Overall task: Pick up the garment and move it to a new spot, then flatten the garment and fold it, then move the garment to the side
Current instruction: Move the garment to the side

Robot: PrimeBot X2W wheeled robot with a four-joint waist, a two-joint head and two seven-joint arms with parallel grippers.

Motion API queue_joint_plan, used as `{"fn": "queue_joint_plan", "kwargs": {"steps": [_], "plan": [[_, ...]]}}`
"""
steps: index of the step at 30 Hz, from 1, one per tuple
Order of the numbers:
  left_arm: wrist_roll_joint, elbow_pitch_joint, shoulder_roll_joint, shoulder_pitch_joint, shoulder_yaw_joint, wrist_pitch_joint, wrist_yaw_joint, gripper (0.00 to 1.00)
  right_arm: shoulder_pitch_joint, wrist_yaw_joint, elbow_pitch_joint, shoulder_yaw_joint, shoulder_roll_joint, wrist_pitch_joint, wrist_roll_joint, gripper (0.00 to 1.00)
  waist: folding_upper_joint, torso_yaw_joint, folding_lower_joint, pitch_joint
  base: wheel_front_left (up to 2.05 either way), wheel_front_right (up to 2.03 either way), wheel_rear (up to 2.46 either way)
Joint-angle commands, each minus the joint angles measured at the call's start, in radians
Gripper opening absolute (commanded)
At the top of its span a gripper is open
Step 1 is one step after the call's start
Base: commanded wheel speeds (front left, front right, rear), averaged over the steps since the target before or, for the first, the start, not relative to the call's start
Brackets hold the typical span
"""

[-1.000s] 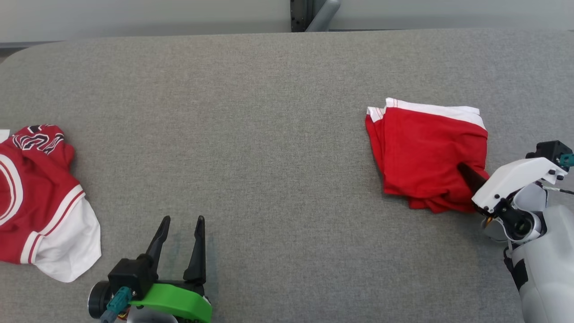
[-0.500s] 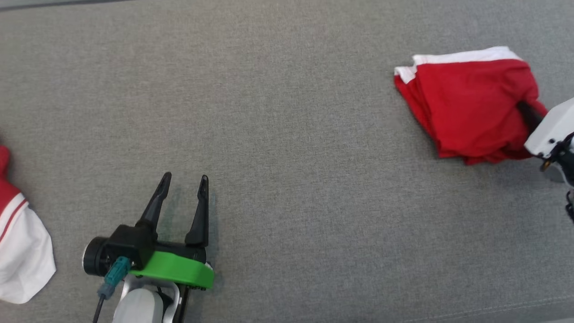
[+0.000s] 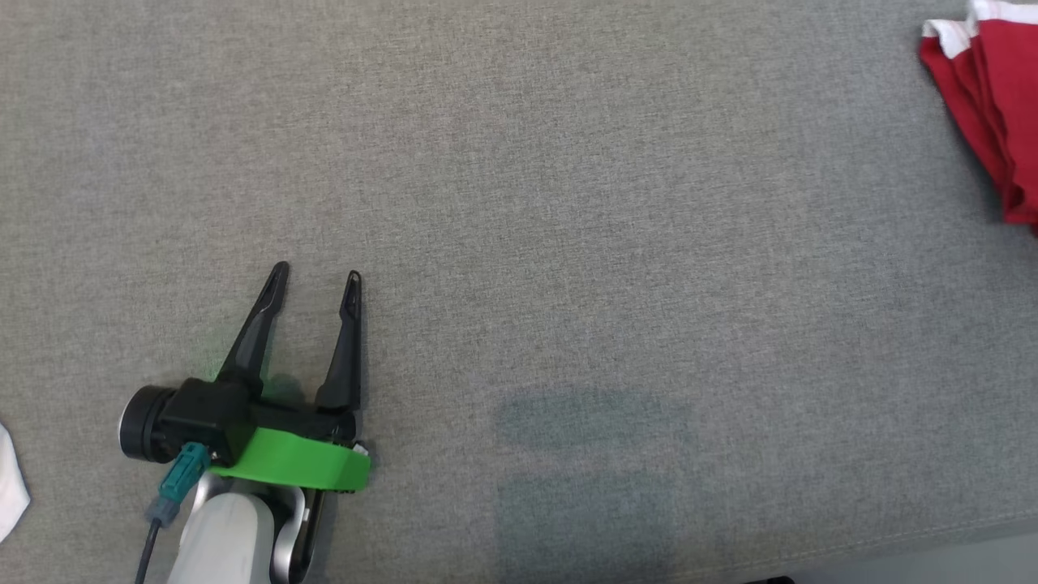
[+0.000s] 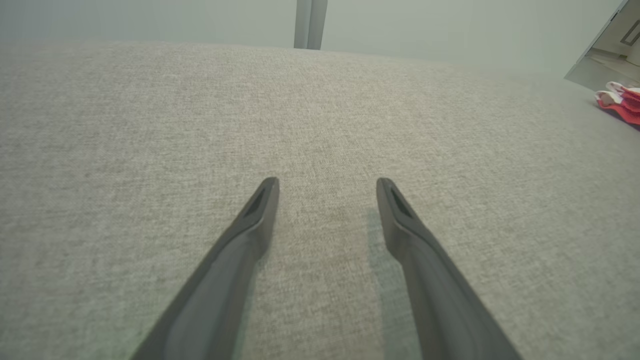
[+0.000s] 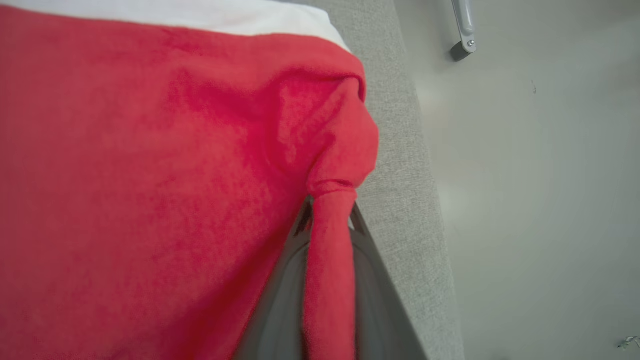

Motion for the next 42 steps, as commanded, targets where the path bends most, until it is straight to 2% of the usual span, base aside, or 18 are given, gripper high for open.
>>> {"fn": "queue_joint_plan", "kwargs": {"steps": [1,4,5,6,11,13,17,20,22,23,28,32,36,42], "plan": [[-0.006,-0.003,0.010,0.005,0.005,0.000,0.006,1.00,-0.014,-0.001,0.013,0.012,-0.026,-0.018,-0.018,0.00,-0.0001,0.015,-0.0001,0.011,0.00,0.00,0.00],[-0.015,-0.009,0.009,0.014,0.011,0.000,0.012,1.00,-0.031,-0.001,0.043,0.033,-0.069,-0.062,-0.049,0.00,-0.0001,0.024,-0.0001,0.006,0.00,0.00,0.00],[-0.016,-0.011,0.008,0.017,0.011,0.000,0.013,1.00,-0.033,-0.001,0.055,0.040,-0.080,-0.085,-0.070,0.33,-0.0001,0.026,-0.0001,0.004,0.00,0.00,0.00],[-0.019,-0.012,0.006,0.019,0.011,0.000,0.014,1.00,-0.035,-0.002,0.073,0.045,-0.081,-0.101,-0.087,1.00,-0.0001,0.028,-0.0001,0.002,0.00,0.00,0.00],[-0.029,-0.015,-0.002,0.030,0.014,0.000,0.023,1.00,-0.075,-0.002,0.133,0.062,-0.079,-0.181,-0.172,1.00,-0.0001,0.018,-0.0001,-0.021,0.00,0.00,0.00],[-0.038,-0.014,-0.005,0.034,0.020,0.000,0.023,1.00,-0.093,-0.002,0.142,0.037,-0.077,-0.247,-0.200,1.00,-0.0001,0.013,-0.0001,-0.043,0.00,0.00,0.00],[-0.062,0.011,-0.011,0.051,0.039,0.000,0.019,1.00,-0.097,-0.001,0.145,-0.062,-0.004,-0.422,-0.200,1.00,-0.0001,0.013,-0.0001,-0.118,0.00,0.00,0.00],[-0.078,0.038,-0.011,0.062,0.060,0.000,0.015,1.00,-0.035,-0.001,0.115,-0.100,0.044,-0.528,-0.200,1.00,-0.0001,0.023,-0.0001,-0.190,0.00,0.00,0.00],[-0.081,0.051,-0.011,0.066,0.067,0.000,0.015,1.00,-0.006,-0.001,0.100,-0.107,0.062,-0.553,-0.197,1.00,-0.0001,0.027,-0.0001,-0.213,0.00,0.00,0.00],[-0.090,0.077,-0.010,0.078,0.088,0.000,0.014,1.00,0.058,-0.001,0.059,-0.117,0.088,-0.602,-0.204,1.00,-0.0001,0.035,-0.0001,-0.263,0.00,0.00,0.00],[-0.095,0.121,0.004,0.095,0.132,0.000,0.016,1.00,0.211,-0.001,-0.054,-0.147,0.139,-0.655,-0.223,1.00,-0.0001,0.045,-0.0001,-0.335,0.00,0.00,0.00],[-0.090,0.156,0.012,0.115,0.167,0.000,0.012,1.00,0.378,-0.001,-0.173,-0.229,0.245,-0.677,-0.271,1.00,-0.0001,0.056,-0.0001,-0.391,0.00,0.00,0.00],[-0.077,0.184,0.010,0.137,0.185,0.000,0.004,1.00,0.561,-0.001,-0.309,-0.290,0.385,-0.690,-0.341,1.00,-0.0001,0.068,-0.0001,-0.442,0.00,0.00,0.00],[-0.056,0.182,-0.013,0.184,0.208,0.000,0.000,1.00,0.744,-0.001,-0.443,-0.299,0.558,-0.695,-0.410,1.00,-0.0001,0.070,-0.0001,-0.478,0.00,0.00,0.00]]}}
